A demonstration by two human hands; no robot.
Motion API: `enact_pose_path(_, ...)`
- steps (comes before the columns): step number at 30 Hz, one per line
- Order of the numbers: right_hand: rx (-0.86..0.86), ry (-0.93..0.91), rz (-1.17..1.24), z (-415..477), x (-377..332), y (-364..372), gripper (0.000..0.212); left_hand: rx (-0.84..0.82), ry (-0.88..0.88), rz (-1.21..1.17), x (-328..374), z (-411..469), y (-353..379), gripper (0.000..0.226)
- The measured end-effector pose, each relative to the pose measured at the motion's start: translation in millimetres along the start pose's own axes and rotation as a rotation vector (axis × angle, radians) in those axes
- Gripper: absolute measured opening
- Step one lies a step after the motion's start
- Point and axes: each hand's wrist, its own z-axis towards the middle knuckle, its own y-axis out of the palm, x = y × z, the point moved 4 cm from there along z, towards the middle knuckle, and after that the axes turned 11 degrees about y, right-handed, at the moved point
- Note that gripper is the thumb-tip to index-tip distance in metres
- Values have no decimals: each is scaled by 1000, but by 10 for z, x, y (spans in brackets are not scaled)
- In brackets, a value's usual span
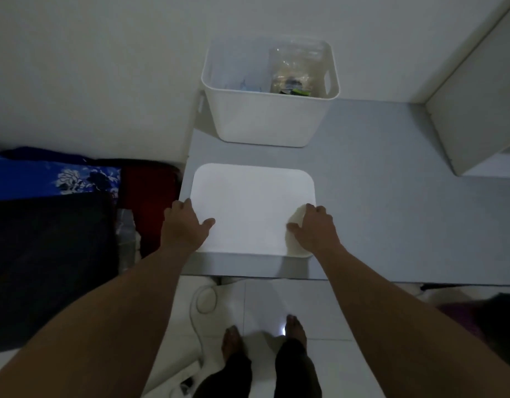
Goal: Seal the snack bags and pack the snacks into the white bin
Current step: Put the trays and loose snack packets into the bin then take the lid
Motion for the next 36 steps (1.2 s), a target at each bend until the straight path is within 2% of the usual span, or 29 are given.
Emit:
enact_pose_path(5, -30, 158, 189, 51, 11, 39, 78, -30, -255, -241, -77, 76, 60, 72)
enact_pose_path(11, 41, 285, 471, 15, 131, -91, 53, -25, -367, -461, -146, 92, -29, 35)
enact_pose_path(13, 34, 278, 559, -55, 145, -175, 46, 16, -377, -499, -146, 69, -110, 32)
enact_pose_path(17, 41, 252, 767, -230, 108, -470, 53, 106, -370, -573, -38, 74, -476, 37)
enact_pose_path(21, 87, 222, 847, -373, -13, -937, 53, 135, -306, -646, 168, 186, -998, 38)
enact_pose_path(23, 103, 204, 855, -423, -86, -1193, 48, 154, -247, -672, 339, 269, -1315, 30)
enact_pose_path(27, 157, 133, 829, -438, -255, -1733, 24, 224, -174, -688, 682, 439, -1845, 19)
enact_pose_path(31, 186, 87, 810, -333, -419, -2114, 18, 296, -129, -688, 915, 572, -2132, 32)
enact_pose_path(36, 190, 32, 804, 15, -650, -2371, 27, 340, -140, -652, 1037, 955, -2318, 34)
